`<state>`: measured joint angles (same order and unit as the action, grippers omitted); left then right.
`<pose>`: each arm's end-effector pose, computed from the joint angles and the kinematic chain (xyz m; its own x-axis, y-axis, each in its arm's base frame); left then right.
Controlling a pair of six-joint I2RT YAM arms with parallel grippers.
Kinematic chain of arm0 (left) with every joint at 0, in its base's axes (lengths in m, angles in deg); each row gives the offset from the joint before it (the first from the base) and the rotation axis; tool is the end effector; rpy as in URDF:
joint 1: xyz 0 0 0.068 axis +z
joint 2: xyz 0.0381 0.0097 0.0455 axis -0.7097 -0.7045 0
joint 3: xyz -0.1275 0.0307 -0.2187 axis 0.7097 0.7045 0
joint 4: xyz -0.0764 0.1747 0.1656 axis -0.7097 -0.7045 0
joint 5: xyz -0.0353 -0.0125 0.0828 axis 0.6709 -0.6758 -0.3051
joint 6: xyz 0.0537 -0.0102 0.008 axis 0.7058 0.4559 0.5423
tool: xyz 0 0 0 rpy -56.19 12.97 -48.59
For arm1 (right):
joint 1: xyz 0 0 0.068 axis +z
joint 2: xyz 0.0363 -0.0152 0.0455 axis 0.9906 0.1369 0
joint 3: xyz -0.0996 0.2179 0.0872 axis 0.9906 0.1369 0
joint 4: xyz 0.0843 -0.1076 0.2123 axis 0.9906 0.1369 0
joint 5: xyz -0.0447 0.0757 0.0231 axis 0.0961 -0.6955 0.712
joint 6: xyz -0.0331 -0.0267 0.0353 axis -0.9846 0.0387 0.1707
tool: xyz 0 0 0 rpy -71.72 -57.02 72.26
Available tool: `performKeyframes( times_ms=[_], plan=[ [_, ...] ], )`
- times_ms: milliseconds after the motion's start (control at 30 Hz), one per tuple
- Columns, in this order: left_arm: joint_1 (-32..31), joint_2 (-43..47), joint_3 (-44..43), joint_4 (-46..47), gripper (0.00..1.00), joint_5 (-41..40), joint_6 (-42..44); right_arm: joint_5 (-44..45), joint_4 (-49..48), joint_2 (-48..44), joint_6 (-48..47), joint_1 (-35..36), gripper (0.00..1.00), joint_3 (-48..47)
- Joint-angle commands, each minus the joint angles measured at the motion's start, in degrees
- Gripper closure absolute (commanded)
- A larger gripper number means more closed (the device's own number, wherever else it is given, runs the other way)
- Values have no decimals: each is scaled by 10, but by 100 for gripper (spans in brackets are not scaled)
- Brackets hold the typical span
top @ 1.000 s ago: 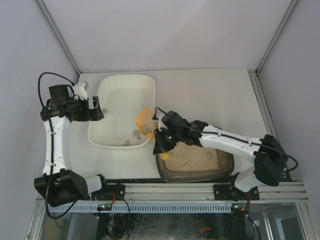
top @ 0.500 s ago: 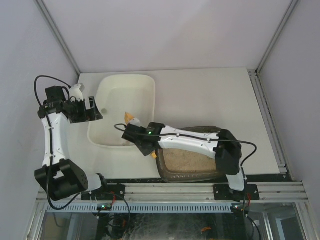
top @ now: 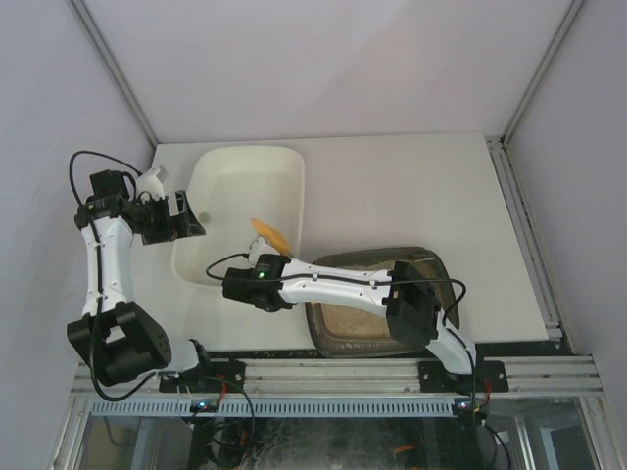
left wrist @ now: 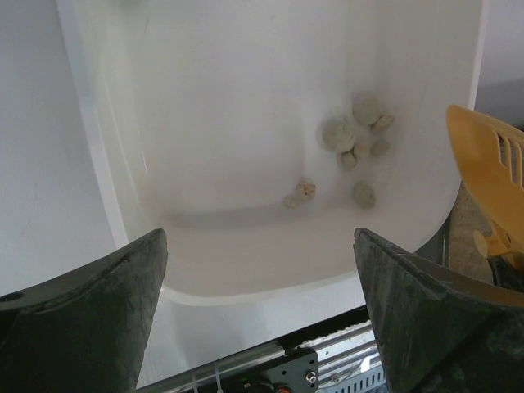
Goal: Clean the litter box
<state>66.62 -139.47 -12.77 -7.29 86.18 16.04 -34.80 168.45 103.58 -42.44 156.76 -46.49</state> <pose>0.2416 0.0741 0.3023 -0.8225 -0.1586 -0.5462 0.0601 0.9307 -0.3608 0.1301 0.3799 0.2300 -0.6175 -0.7016 -0.3555 -0.4659 0.6904 -0.5534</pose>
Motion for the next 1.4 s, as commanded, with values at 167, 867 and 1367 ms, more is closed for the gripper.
performKeyframes(
  times_ms=[167,867,1367],
  plan=[
    [1,25,-34,-14,0,23,33,42,17,-73,38,-6,100,10],
    [-533,-248,-318,-51,0,-101,113,32,-144,-830,450,-47,100,567],
    [-689,-396,-324,45,0,-170,76,81,-39,-928,580,1,100,605]
  ],
)
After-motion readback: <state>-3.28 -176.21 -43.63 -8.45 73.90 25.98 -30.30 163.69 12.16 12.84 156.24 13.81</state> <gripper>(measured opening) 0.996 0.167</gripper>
